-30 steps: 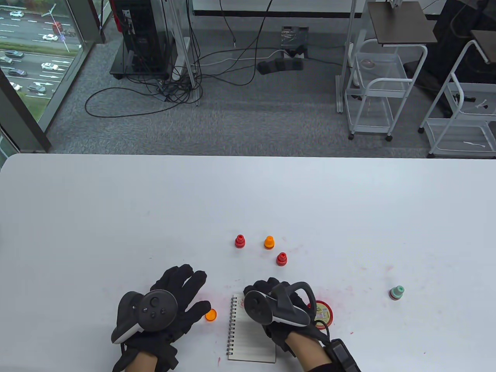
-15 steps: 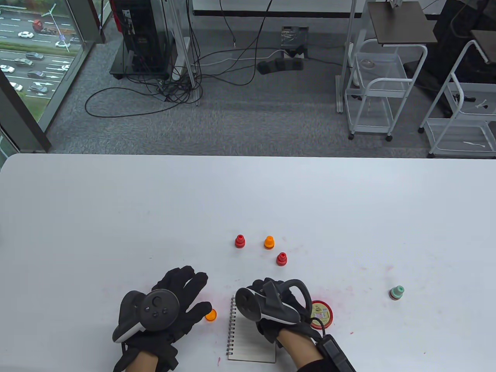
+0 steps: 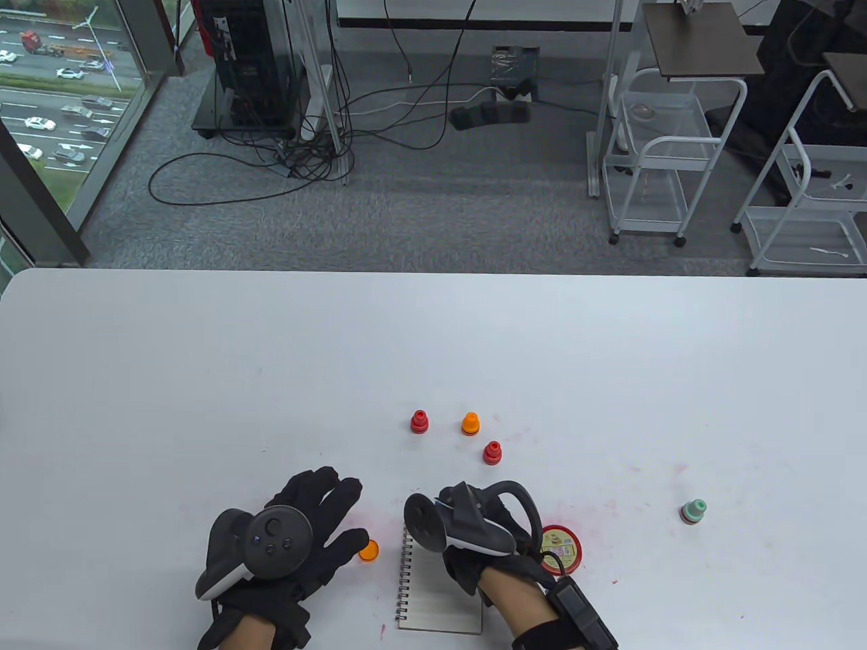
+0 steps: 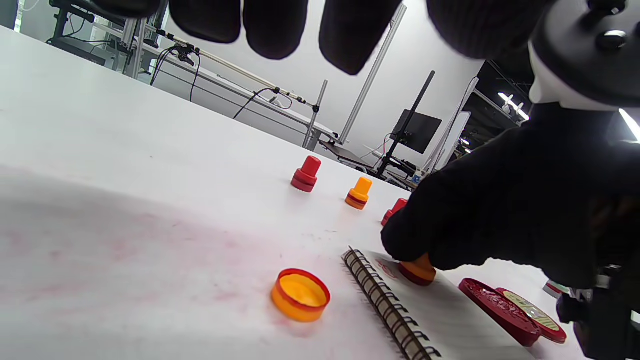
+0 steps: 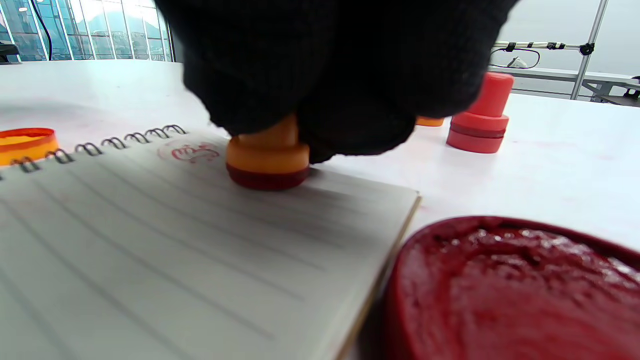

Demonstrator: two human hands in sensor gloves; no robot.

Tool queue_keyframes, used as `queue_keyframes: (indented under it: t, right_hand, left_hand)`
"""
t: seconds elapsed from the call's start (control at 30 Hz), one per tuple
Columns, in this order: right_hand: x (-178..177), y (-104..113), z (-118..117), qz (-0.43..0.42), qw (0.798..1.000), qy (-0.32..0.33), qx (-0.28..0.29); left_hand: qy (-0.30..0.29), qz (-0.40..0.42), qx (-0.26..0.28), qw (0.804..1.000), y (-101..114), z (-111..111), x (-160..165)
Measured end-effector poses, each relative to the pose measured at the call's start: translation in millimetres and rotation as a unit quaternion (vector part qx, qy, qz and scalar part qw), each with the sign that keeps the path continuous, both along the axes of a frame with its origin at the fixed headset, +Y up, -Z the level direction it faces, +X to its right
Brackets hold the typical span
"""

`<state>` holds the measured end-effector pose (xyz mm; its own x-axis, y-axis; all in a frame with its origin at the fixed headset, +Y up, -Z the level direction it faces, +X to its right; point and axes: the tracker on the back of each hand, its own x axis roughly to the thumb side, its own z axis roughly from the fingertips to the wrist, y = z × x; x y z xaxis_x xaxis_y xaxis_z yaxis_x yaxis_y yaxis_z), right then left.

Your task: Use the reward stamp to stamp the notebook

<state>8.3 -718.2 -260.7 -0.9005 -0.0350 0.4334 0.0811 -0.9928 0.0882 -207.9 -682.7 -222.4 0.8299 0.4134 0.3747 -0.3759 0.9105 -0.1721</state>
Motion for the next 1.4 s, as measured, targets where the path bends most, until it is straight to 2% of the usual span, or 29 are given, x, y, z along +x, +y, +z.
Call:
queue_keyframes:
  t: [0.37, 0.47, 0.67, 0.77, 0.87, 1.0, 1.07, 1.2, 1.4]
  right_hand:
    - [-10, 0, 13, 0.061, 0.995, 0.033, 0.065]
    - [-10, 1, 12, 0.062, 0.996, 0.029, 0.062]
    - [5, 1, -1, -0.013, 1.0, -0.006, 0.009]
    - [11, 0, -1, -0.032, 0.999, -0.007, 0.007]
    - [15, -3, 7, -0.042, 0.998, 0.002, 0.036]
    - [27, -1, 15, -0.067, 0.997, 0.014, 0.034]
    - [41, 8, 18, -0.12, 0.99, -0.001, 0.066]
    - [69, 25, 24, -0.172, 0.982, -0.036, 0.065]
    - [121, 41, 37, -0.269, 0.955, -0.095, 0.084]
  left_hand:
    - [-0.002, -0.005, -0.003, 1.0, 0, 0, 2]
    - [-0.001, -0.004, -0.004, 1.0, 0, 0, 1]
    - [-0.003, -0.005, -0.008, 1.0, -1, 0, 2]
    - [-0.004, -0.004, -0.013, 1.0, -2, -1, 3]
    - [-0.007, -0.005, -0.015, 1.0, -3, -1, 4]
    - [-0.006, -0.003, -0.017, 1.0, -4, -2, 3]
    - [-0.004, -0.003, -0.02, 1.0, -5, -2, 3]
    - [-0.006, -0.004, -0.027, 1.0, -7, -3, 4]
    - [-0.017, -0.026, -0.04, 0.999, -16, -6, 12]
